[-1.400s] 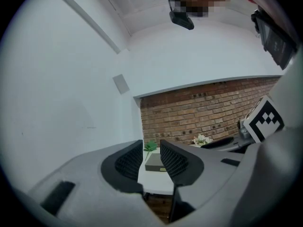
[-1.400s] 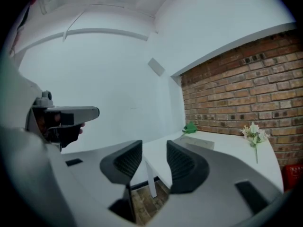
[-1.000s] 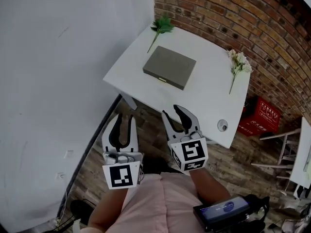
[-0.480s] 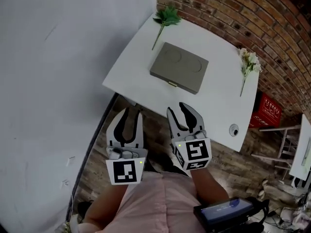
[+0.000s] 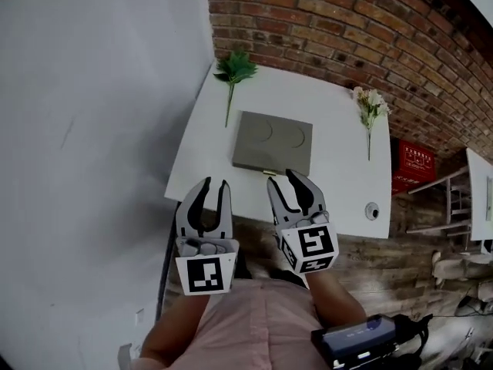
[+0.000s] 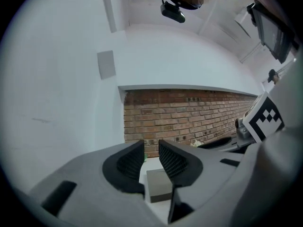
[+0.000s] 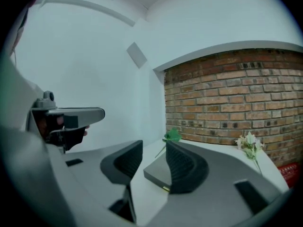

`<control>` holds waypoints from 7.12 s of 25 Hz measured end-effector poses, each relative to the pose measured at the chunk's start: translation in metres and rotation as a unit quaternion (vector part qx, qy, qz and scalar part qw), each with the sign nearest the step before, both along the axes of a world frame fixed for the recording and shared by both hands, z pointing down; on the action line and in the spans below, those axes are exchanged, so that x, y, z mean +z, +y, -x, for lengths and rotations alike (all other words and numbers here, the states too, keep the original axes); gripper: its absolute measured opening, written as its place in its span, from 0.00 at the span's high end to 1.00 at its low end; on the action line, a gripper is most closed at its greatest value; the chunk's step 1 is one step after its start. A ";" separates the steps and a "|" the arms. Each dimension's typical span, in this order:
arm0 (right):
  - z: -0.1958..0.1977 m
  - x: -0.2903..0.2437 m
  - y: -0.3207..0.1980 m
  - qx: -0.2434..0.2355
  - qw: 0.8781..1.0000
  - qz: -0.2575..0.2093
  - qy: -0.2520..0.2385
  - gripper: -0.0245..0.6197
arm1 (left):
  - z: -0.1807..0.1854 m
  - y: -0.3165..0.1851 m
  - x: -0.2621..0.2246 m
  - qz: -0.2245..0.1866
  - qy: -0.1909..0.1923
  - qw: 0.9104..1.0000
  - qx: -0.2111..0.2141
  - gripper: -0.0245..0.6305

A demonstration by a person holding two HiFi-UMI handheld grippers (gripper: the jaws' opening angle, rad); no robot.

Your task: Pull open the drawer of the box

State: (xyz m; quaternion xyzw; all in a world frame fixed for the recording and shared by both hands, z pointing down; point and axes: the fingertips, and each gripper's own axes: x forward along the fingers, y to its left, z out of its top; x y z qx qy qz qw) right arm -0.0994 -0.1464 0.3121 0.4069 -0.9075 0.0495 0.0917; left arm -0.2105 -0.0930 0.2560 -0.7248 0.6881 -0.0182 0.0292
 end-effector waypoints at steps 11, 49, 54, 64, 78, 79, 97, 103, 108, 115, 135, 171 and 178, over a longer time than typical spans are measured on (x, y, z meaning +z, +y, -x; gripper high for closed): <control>0.000 -0.012 -0.014 0.048 0.999 -0.011 0.000 0.71 | -0.007 -0.025 -0.009 -0.010 0.001 0.998 0.069 0.82; -0.013 0.191 -0.048 0.053 0.952 0.292 -0.074 0.74 | -0.008 -0.097 0.129 0.147 -0.020 0.986 0.071 0.82; -0.011 0.202 -0.051 0.048 0.938 0.336 -0.076 0.74 | -0.009 -0.099 0.132 0.154 -0.016 0.985 0.072 0.82; -0.001 0.213 -0.062 0.030 0.892 0.430 -0.135 0.75 | -0.003 -0.111 0.134 0.152 -0.023 0.986 0.069 0.82; -0.001 0.218 -0.066 0.022 0.872 0.468 -0.141 0.82 | 0.000 -0.120 0.134 0.151 -0.015 0.986 0.067 0.82; -0.001 0.218 -0.066 0.021 0.871 0.470 -0.143 0.83 | 0.000 -0.121 0.133 0.151 -0.015 0.986 0.067 0.82; -0.005 0.221 -0.057 0.026 0.870 0.470 -0.150 0.87 | -0.003 -0.116 0.129 0.146 -0.021 0.987 0.071 0.82; -0.005 0.221 -0.051 0.027 0.870 0.468 -0.149 0.87 | -0.005 -0.111 0.127 0.142 -0.023 0.987 0.075 0.82; -0.006 0.220 -0.046 0.028 0.870 0.468 -0.151 0.87 | -0.005 -0.107 0.124 0.141 -0.025 0.987 0.076 0.82; -0.007 0.219 -0.038 0.032 0.871 0.465 -0.152 0.87 | -0.007 -0.104 0.119 0.134 -0.028 0.987 0.084 0.82; -0.008 0.220 -0.013 0.043 0.873 0.462 -0.150 0.87 | 0.002 -0.081 0.108 0.120 -0.035 0.988 0.092 0.82; -0.009 0.220 0.024 0.060 0.847 0.476 -0.230 0.81 | 0.011 -0.013 0.096 0.100 -0.036 0.988 0.113 0.82; -0.012 0.219 0.023 0.073 0.816 0.501 -0.279 0.84 | 0.006 -0.010 0.102 0.116 -0.041 0.986 0.115 0.82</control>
